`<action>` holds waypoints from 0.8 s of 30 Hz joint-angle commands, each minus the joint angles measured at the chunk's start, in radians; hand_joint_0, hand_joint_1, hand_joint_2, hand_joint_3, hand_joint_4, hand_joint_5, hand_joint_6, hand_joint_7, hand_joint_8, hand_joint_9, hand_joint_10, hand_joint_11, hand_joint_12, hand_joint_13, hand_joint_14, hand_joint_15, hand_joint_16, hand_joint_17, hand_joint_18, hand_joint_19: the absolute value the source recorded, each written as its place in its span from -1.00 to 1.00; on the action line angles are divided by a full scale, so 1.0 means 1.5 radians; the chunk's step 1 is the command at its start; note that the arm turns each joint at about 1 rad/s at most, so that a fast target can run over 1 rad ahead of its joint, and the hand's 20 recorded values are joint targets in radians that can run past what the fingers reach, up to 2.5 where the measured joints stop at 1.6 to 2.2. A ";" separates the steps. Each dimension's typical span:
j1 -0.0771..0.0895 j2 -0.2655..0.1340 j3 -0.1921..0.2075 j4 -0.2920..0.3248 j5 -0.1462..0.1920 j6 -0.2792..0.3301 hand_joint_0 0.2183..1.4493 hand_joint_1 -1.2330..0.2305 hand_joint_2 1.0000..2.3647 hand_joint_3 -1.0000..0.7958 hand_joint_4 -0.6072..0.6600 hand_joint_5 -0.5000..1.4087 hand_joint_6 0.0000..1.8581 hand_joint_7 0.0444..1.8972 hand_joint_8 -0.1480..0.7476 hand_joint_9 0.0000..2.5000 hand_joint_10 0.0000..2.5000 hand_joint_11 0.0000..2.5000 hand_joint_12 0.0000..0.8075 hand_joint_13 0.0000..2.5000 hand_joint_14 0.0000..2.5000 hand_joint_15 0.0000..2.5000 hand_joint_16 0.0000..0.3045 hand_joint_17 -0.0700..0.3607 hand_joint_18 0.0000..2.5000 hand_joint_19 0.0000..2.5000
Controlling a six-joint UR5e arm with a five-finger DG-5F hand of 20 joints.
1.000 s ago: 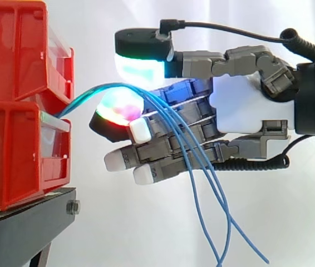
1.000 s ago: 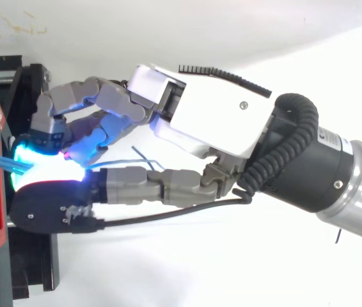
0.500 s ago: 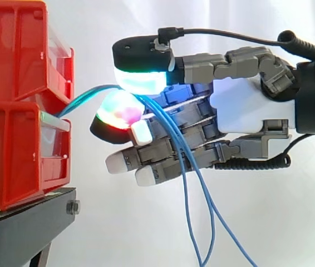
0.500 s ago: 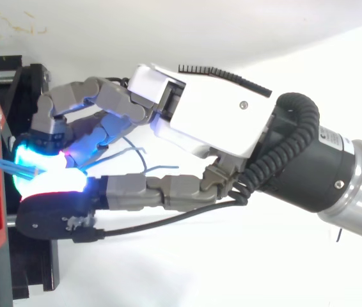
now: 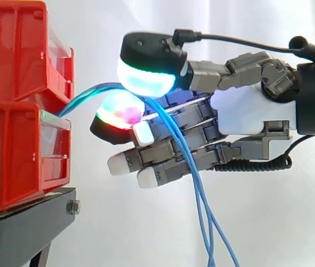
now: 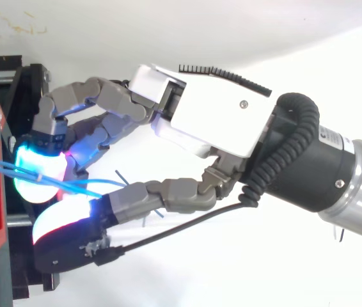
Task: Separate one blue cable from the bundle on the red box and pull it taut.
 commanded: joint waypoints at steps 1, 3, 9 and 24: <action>0.000 0.000 0.000 -0.002 0.000 0.001 -0.55 -0.28 -1.00 -0.44 0.25 -0.64 -0.03 0.13 0.14 -0.18 -0.99 -0.36 0.04 -0.38 -0.99 -0.73 -0.70 -0.19 -0.39 -0.73; 0.000 0.001 0.000 -0.003 0.000 0.002 -0.51 -0.10 -1.00 -0.44 0.24 -0.64 -0.04 0.16 0.12 -0.16 -0.99 -0.37 0.03 -0.37 -0.99 -0.72 -0.70 -0.20 -0.40 -0.70; 0.000 0.000 0.000 -0.006 0.000 0.009 -0.42 -0.25 -0.98 -0.12 0.23 -0.63 -0.04 0.20 0.18 -0.14 -0.99 -0.35 0.08 -0.34 -0.99 -0.72 -0.68 -0.17 -0.37 -0.71; 0.000 0.000 0.001 -0.008 0.000 0.009 -0.05 -0.57 -1.00 -0.44 0.03 -0.67 0.01 0.15 0.03 -0.24 -0.99 -0.33 -0.05 -0.38 -0.99 -0.72 -0.73 -0.25 -0.38 -0.74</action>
